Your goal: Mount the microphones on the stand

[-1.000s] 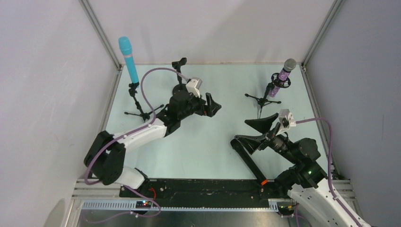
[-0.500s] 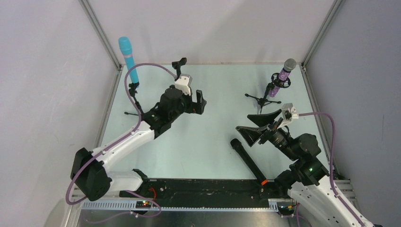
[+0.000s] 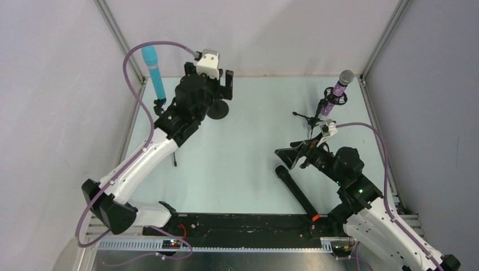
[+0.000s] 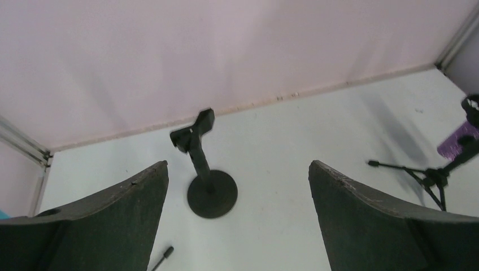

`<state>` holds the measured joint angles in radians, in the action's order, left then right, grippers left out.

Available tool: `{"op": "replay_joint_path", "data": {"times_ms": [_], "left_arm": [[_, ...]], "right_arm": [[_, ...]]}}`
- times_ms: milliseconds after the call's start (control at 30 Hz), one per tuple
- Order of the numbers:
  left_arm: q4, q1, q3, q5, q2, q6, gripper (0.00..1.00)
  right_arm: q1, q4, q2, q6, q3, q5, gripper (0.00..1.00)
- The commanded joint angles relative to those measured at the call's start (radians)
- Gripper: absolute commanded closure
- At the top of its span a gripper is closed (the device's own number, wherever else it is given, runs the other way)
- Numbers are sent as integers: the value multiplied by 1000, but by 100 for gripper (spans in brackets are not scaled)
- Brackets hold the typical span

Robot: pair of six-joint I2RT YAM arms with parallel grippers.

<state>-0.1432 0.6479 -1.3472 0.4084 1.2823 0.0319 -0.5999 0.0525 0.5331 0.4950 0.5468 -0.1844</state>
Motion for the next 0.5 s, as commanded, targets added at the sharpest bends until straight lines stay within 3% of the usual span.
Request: {"op": "replay_joint_path", "data": {"times_ms": [0, 233, 467], "left_arm": [[-48, -50, -131, -16, 100, -73, 4], [-68, -115, -248, -109, 240, -132, 4], [-70, -175, -309, -111, 387, -72, 3]], "right_arm": [[3, -18, 55, 60, 36, -19, 0], [5, -1, 104, 67, 35, -26, 0], [14, 18, 110, 34, 35, -7, 0]]}}
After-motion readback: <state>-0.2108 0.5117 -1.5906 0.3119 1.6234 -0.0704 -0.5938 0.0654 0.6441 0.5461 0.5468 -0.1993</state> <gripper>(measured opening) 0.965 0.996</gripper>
